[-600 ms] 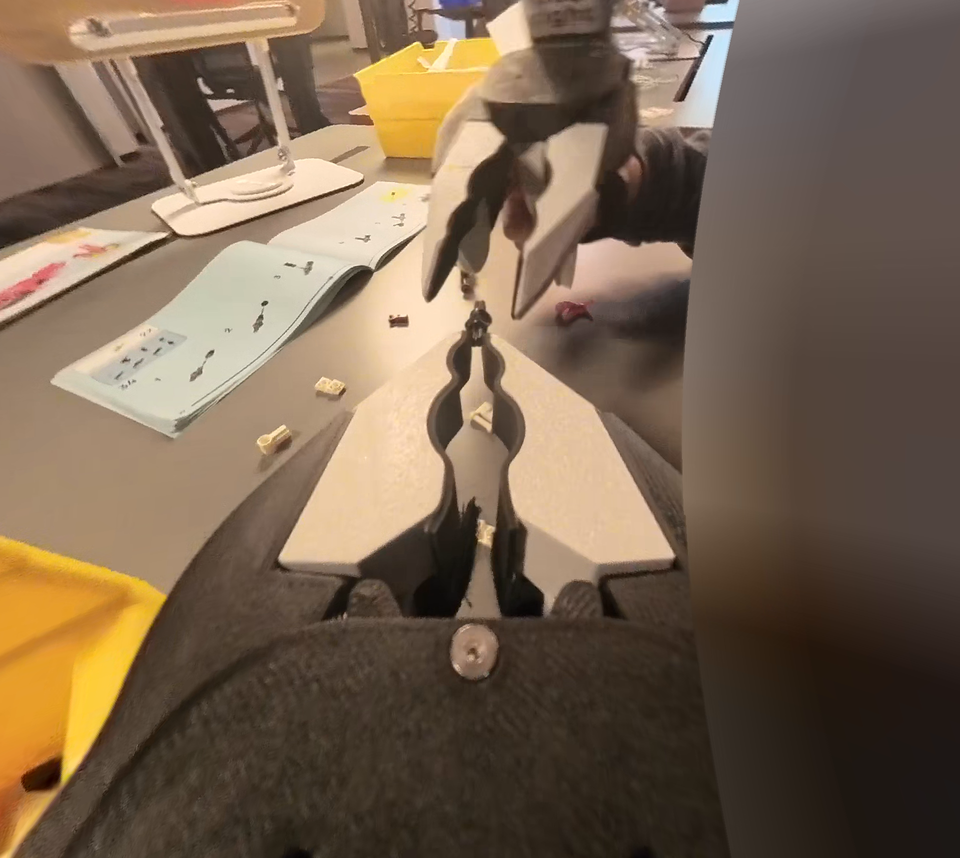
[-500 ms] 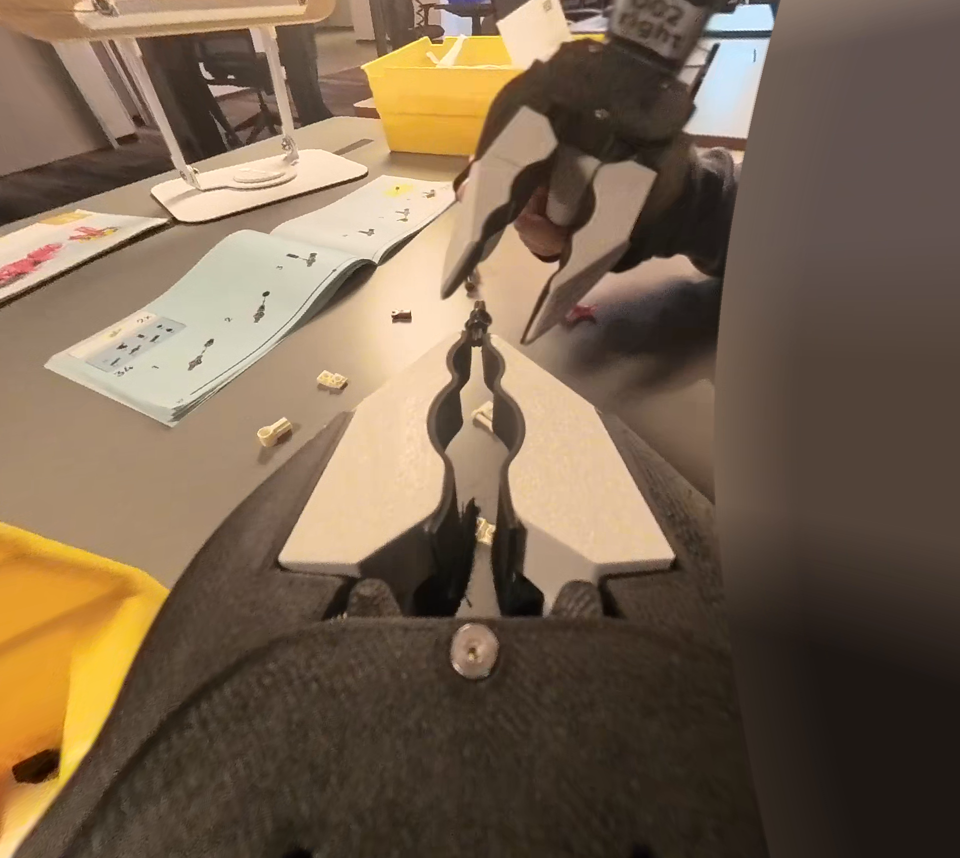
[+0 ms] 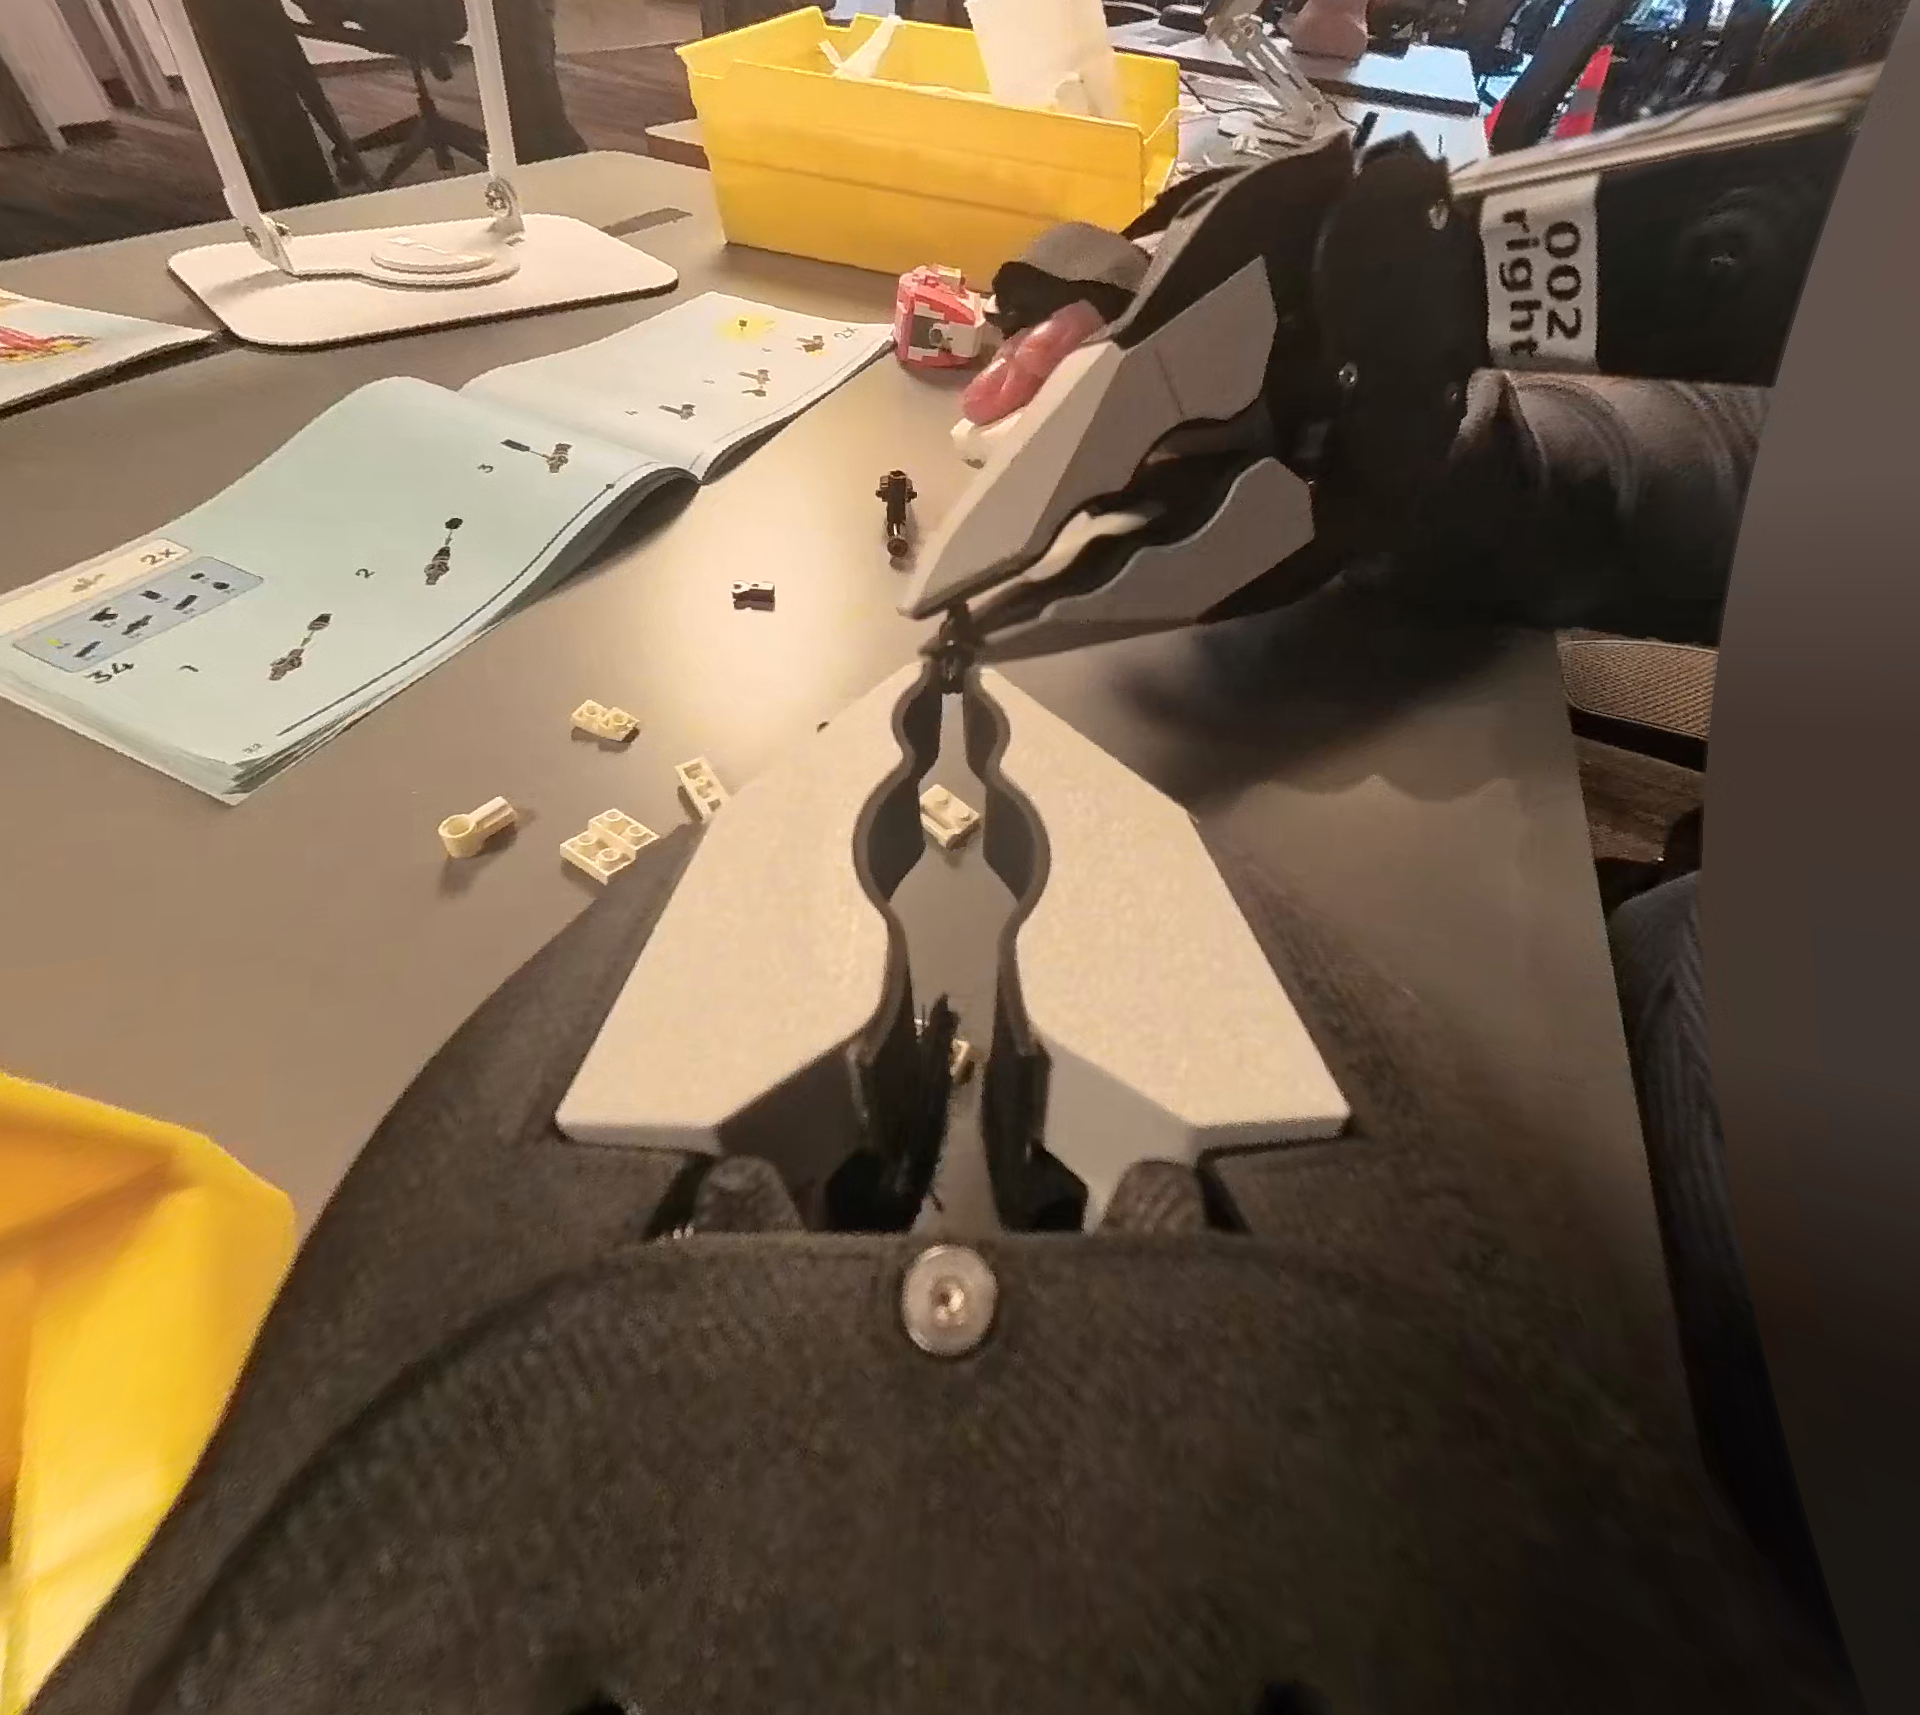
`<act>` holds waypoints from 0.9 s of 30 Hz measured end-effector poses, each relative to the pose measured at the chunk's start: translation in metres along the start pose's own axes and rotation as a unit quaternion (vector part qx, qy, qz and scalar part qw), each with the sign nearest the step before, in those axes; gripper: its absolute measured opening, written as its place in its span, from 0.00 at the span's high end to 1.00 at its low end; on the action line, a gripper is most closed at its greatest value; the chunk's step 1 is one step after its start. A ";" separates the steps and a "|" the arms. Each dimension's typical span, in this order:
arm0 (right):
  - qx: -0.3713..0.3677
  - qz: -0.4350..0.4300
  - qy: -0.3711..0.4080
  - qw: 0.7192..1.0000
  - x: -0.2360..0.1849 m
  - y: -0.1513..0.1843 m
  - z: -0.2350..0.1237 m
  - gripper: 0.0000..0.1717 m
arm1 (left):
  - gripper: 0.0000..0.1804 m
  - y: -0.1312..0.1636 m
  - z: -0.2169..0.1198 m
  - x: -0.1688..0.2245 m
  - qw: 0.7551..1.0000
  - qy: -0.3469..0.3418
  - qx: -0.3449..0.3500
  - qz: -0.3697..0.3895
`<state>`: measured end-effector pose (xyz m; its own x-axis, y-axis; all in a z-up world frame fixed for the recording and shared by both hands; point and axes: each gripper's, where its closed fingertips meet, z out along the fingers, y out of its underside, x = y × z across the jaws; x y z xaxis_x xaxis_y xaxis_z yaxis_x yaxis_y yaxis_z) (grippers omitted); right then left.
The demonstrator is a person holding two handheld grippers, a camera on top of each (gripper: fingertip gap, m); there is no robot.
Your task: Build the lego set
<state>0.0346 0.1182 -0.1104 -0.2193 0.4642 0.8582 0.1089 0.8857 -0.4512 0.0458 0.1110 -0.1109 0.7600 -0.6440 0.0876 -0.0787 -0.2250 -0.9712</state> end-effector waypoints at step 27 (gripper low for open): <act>0.007 -0.012 -0.021 1.000 -0.006 -0.002 -0.004 0.99 | 0.96 -0.003 0.005 0.008 0.994 -0.040 0.008 0.102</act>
<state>0.0392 0.1135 -0.1135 -0.2625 0.4425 0.8575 0.0901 0.8960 -0.4348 0.0549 0.1102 -0.1087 0.7774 -0.6155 -0.1295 -0.2270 -0.0826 -0.9704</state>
